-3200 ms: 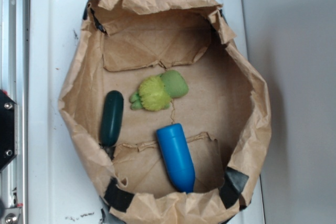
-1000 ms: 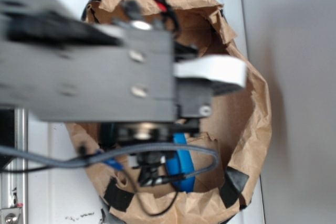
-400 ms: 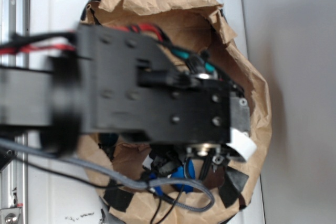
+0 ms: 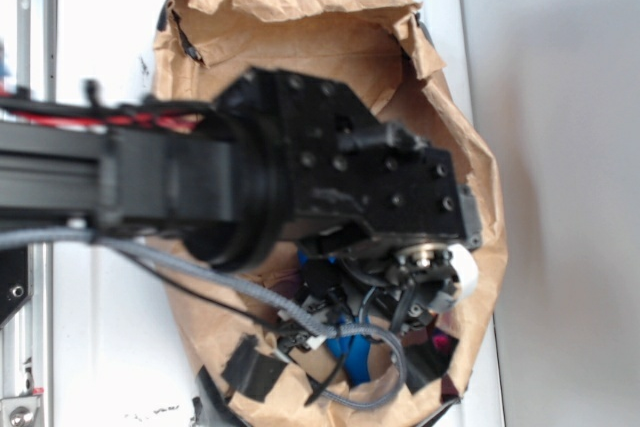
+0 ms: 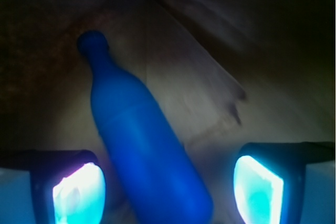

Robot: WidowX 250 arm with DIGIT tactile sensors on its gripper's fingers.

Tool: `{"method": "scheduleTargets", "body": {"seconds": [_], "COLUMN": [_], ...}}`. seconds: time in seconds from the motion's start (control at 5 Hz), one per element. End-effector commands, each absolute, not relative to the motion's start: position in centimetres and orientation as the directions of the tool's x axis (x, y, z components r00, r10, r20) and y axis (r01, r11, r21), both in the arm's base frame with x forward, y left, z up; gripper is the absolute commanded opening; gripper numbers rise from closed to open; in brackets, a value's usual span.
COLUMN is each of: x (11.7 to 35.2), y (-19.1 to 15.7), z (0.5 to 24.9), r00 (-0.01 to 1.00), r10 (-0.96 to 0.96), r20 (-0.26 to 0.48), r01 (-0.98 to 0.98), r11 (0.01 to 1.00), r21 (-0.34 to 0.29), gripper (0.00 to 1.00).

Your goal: Grab the blue bottle.

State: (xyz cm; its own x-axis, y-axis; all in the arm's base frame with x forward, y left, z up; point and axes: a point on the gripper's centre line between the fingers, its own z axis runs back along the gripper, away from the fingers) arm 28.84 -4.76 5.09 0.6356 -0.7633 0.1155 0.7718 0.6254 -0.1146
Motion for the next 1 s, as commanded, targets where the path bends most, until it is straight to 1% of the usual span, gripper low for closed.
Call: {"method": "scheduleTargets", "body": {"seconds": [0.0,0.2,0.4,0.6,0.8], "x": [27.9,28.0,28.2,33.2,34.1], "y": [-5.4,-5.4,-5.3,-3.1,-0.4], "z": [4.4,5.1,6.5,10.0,13.6], "r00": [0.592,0.607,0.617,0.655,0.731], "r10": [-0.790,-0.775,-0.762,-0.732,-0.676], "r20": [0.158,0.175,0.196,0.186,0.095], "r01": [0.805,0.793,0.784,0.754,0.672], "r11": [0.588,0.605,0.616,0.651,0.737], "r21": [-0.077,-0.071,-0.076,-0.089,0.076], "gripper": [0.00,0.00,0.00,0.00,0.00]}}
